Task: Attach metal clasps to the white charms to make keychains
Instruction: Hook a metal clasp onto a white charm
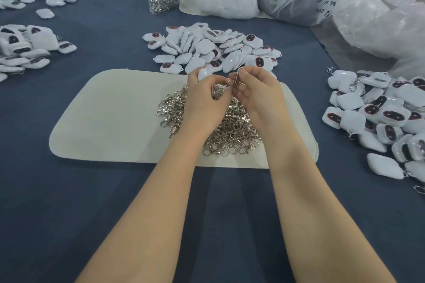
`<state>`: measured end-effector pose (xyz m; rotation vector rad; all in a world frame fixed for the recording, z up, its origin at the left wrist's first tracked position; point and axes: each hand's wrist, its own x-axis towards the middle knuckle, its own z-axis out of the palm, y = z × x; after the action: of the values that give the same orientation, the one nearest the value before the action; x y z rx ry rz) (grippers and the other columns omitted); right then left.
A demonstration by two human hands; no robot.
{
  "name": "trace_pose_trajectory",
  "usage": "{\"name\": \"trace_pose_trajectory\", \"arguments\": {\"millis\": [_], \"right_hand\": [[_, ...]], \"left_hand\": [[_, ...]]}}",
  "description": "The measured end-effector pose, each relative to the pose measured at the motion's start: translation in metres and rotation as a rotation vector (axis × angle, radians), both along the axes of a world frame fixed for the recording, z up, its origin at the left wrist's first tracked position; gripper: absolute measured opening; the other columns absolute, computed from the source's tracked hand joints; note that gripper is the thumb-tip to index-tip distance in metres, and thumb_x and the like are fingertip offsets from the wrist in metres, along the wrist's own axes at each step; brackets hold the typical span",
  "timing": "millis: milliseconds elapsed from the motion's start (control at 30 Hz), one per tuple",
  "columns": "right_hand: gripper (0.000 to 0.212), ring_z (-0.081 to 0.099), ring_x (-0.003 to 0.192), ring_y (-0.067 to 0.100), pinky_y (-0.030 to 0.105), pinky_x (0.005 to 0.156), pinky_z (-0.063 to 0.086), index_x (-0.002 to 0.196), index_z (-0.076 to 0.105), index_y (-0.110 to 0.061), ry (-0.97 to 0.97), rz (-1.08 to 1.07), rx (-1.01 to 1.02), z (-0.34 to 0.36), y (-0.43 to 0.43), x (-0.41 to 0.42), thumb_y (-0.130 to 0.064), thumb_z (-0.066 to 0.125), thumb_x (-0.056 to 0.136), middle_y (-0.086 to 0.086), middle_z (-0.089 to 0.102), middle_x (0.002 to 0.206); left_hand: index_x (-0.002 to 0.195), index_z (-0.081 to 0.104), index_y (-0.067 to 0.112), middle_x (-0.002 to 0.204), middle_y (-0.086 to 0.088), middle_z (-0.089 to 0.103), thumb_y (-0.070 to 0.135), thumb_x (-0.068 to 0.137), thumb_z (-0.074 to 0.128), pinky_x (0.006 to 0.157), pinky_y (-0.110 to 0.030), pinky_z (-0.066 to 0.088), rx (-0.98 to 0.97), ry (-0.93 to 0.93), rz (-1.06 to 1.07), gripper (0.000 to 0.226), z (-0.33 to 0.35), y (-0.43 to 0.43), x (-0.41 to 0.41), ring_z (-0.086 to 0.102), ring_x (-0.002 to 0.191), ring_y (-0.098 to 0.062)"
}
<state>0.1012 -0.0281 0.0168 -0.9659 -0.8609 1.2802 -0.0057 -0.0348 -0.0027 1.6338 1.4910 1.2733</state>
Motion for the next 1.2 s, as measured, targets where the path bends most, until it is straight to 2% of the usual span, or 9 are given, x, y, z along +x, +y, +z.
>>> {"name": "trace_pose_trajectory", "arguments": {"millis": [167, 367, 500, 600, 733, 833, 933, 1100, 1200], "right_hand": [[0.010, 0.063, 0.073, 0.018, 0.029, 0.075, 0.058, 0.087, 0.054, -0.006, -0.064, -0.059, -0.014, -0.002, 0.001, 0.000, -0.001, 0.051, 0.095, 0.009, 0.061, 0.083], [0.013, 0.066, 0.074, 0.017, 0.023, 0.072, 0.057, 0.086, 0.052, -0.010, -0.071, -0.164, -0.013, -0.004, 0.001, 0.001, -0.002, 0.049, 0.096, 0.009, 0.063, 0.085], [0.016, 0.069, 0.075, 0.017, 0.022, 0.070, 0.056, 0.088, 0.046, -0.012, -0.080, -0.165, 0.061, -0.002, 0.001, -0.002, -0.002, 0.042, 0.098, 0.012, 0.068, 0.086], [0.016, 0.070, 0.082, 0.021, 0.026, 0.072, 0.057, 0.088, 0.045, -0.013, -0.170, -0.158, 0.126, -0.002, 0.000, -0.007, -0.002, 0.041, 0.099, 0.011, 0.069, 0.087], [0.015, 0.070, 0.089, 0.020, 0.037, 0.084, 0.055, 0.088, 0.045, -0.016, -0.314, -0.163, 0.176, -0.005, 0.000, -0.011, -0.004, 0.044, 0.097, 0.005, 0.072, 0.088], [0.014, 0.070, 0.088, 0.016, 0.034, 0.083, 0.055, 0.089, 0.046, -0.017, -0.330, -0.140, 0.180, -0.007, 0.000, -0.013, -0.005, 0.045, 0.098, 0.001, 0.072, 0.087], [0.015, 0.070, 0.085, 0.013, 0.030, 0.080, 0.054, 0.089, 0.046, -0.018, -0.351, -0.137, 0.176, -0.008, 0.001, -0.013, -0.006, 0.045, 0.098, 0.000, 0.072, 0.087], [0.016, 0.067, 0.077, 0.006, 0.032, 0.082, 0.055, 0.087, 0.046, -0.019, -0.387, -0.140, 0.161, -0.009, 0.001, -0.012, -0.006, 0.046, 0.097, -0.004, 0.071, 0.081], [0.014, 0.070, 0.085, 0.019, 0.038, 0.083, 0.056, 0.088, 0.045, -0.017, -0.352, -0.146, 0.118, -0.009, 0.001, -0.013, -0.007, 0.045, 0.097, 0.005, 0.072, 0.087]], "left_hand": [[0.084, 0.058, 0.021, 0.111, 0.000, 0.044, 0.019, 0.089, 0.062, 0.065, 0.000, 0.034, 0.053, 0.065, 0.098, 0.006, 0.000, 0.001, -0.002, 0.048, 0.071, 0.003], [0.094, 0.058, 0.021, 0.132, -0.001, 0.039, 0.023, 0.087, 0.063, 0.073, -0.024, 0.042, 0.021, 0.199, 0.155, 0.008, -0.006, 0.000, -0.004, 0.050, 0.074, -0.007], [0.089, 0.062, 0.025, 0.133, -0.005, 0.039, 0.032, 0.089, 0.062, 0.073, -0.013, 0.031, 0.056, 0.129, 0.106, 0.007, -0.002, -0.002, -0.001, 0.051, 0.099, -0.011], [0.079, 0.059, 0.031, 0.129, -0.007, 0.042, 0.036, 0.090, 0.061, 0.080, -0.016, 0.034, 0.041, 0.072, 0.085, 0.013, -0.001, 0.000, 0.001, 0.049, 0.118, -0.017], [0.076, 0.060, 0.030, 0.121, -0.005, 0.044, 0.034, 0.087, 0.066, 0.083, -0.018, 0.038, 0.034, 0.037, 0.088, 0.013, -0.002, 0.001, 0.003, 0.050, 0.113, -0.018], [0.085, 0.058, 0.025, 0.125, -0.003, 0.044, 0.029, 0.085, 0.069, 0.066, -0.006, 0.035, 0.077, 0.050, 0.138, 0.012, -0.003, 0.002, 0.002, 0.050, 0.093, -0.009], [0.091, 0.057, 0.023, 0.131, -0.003, 0.041, 0.023, 0.084, 0.070, 0.075, -0.017, 0.041, 0.150, 0.081, 0.145, 0.015, -0.003, -0.001, 0.002, 0.051, 0.089, -0.008], [0.091, 0.064, 0.014, 0.139, -0.008, 0.038, 0.016, 0.088, 0.064, 0.080, -0.014, 0.031, 0.172, 0.186, 0.139, 0.004, -0.003, -0.002, 0.003, 0.051, 0.118, -0.019], [0.091, 0.065, 0.015, 0.140, -0.008, 0.038, 0.017, 0.089, 0.062, 0.078, -0.009, 0.028, 0.135, 0.185, 0.155, 0.004, -0.004, -0.001, 0.003, 0.050, 0.117, -0.017]]}}
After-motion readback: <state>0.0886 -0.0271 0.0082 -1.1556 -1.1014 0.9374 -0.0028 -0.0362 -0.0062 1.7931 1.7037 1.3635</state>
